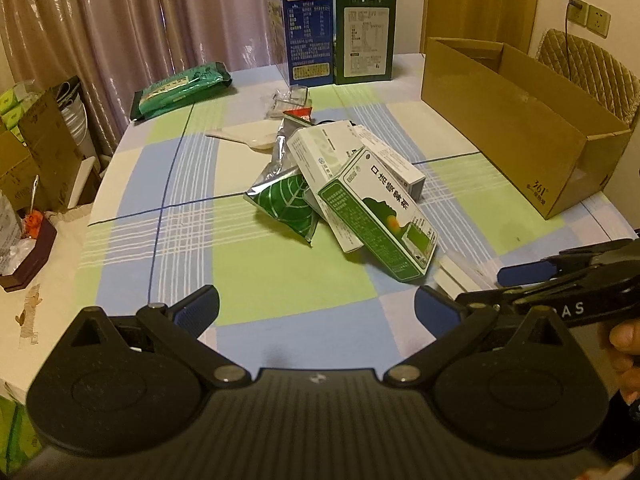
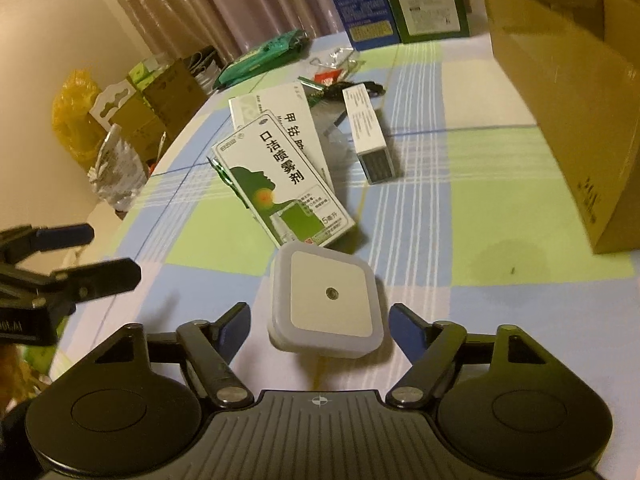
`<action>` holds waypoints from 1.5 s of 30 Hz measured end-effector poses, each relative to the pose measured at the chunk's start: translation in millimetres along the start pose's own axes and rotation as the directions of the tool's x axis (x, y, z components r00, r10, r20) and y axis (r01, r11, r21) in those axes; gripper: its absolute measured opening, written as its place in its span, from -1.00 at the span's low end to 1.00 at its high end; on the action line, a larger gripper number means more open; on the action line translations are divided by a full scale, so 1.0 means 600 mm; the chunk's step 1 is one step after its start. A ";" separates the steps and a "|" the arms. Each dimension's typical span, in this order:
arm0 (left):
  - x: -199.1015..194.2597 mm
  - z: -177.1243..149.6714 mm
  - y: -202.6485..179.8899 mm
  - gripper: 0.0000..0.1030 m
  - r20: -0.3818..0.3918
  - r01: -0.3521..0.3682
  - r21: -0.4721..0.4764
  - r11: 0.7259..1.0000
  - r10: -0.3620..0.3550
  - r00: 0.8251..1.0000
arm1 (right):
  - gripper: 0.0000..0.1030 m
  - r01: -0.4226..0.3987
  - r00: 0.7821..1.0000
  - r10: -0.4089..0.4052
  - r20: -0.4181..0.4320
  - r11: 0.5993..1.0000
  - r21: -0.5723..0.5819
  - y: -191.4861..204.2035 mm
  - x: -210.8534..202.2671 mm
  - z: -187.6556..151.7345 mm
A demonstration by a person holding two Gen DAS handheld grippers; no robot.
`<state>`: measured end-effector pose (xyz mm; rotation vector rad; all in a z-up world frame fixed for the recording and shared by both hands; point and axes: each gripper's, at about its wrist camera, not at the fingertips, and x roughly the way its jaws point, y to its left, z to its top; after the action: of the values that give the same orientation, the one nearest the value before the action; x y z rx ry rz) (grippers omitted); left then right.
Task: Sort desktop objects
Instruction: 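Close the right gripper on the white square container while the left tool approaches the green spray box, then grasp the green-and-white spray box with the left gripper while the right holds the container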
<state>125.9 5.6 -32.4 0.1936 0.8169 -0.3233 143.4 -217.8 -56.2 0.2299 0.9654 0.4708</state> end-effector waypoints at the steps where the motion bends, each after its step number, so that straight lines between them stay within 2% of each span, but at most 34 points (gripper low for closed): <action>1: 0.002 0.000 -0.001 0.98 0.000 0.001 -0.001 1.000 -0.001 1.000 | 0.38 -0.004 1.000 0.004 -0.004 1.000 0.007 -0.001 0.003 0.001; 7: 0.012 0.000 -0.003 0.98 -0.008 0.010 -0.009 1.000 -0.010 1.000 | 0.24 -0.018 1.000 0.019 -0.018 0.999 0.047 -0.013 0.012 0.003; 12: 0.016 0.001 -0.008 0.98 -0.012 0.015 -0.003 1.000 -0.015 1.000 | 0.21 -0.018 1.000 0.019 -0.018 0.999 0.047 -0.016 0.010 0.003; 16: 0.017 0.005 -0.017 0.98 -0.005 0.030 0.039 0.999 -0.030 1.000 | 0.21 0.030 1.000 -0.030 0.008 0.999 -0.025 -0.009 -0.007 0.000; 19: 0.020 0.011 -0.030 0.98 0.019 0.039 0.117 0.992 -0.041 0.999 | 0.21 0.075 0.997 -0.072 0.029 0.993 -0.096 -0.003 -0.018 -0.002; 22: 0.030 0.017 -0.049 0.98 0.055 0.014 0.231 0.973 -0.027 0.998 | 0.21 0.121 0.992 -0.115 0.046 0.983 -0.138 -0.005 -0.022 0.003; 25: 0.044 0.021 -0.067 0.98 0.091 -0.013 0.341 0.940 -0.020 0.996 | 0.21 0.144 0.989 -0.137 0.053 0.977 -0.156 -0.014 -0.024 0.009; 32: 0.079 0.034 -0.093 0.98 0.124 0.017 0.512 0.859 -0.094 0.988 | 0.21 0.167 0.986 -0.159 0.055 0.966 -0.195 -0.026 -0.028 0.010; 35: 0.097 0.048 -0.091 0.98 0.128 0.043 0.520 0.853 -0.127 0.984 | 0.21 0.167 0.986 -0.160 0.054 0.966 -0.198 -0.029 -0.028 0.010; 39: 0.127 0.063 -0.077 0.98 0.098 0.143 0.496 0.857 -0.219 0.971 | 0.21 0.175 0.984 -0.167 0.054 0.962 -0.207 -0.028 -0.028 0.010; 41: 0.139 0.063 -0.065 0.98 0.058 0.209 0.457 0.865 -0.263 0.963 | 0.21 0.183 0.983 -0.175 0.056 0.960 -0.211 -0.029 -0.029 0.011; 43: 0.139 0.057 -0.059 0.98 0.047 0.227 0.425 0.876 -0.272 0.961 | 0.21 0.189 0.982 -0.181 0.057 0.959 -0.210 -0.032 -0.030 0.011; 45: 0.128 0.043 -0.059 0.98 0.025 0.264 0.407 0.874 -0.300 0.954 | 0.21 0.193 0.981 -0.184 0.060 0.959 -0.209 -0.035 -0.032 0.010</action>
<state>179.9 -51.2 -73.4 0.4424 0.6838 -0.7741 145.5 -245.2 -47.0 -0.0477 0.8800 0.3896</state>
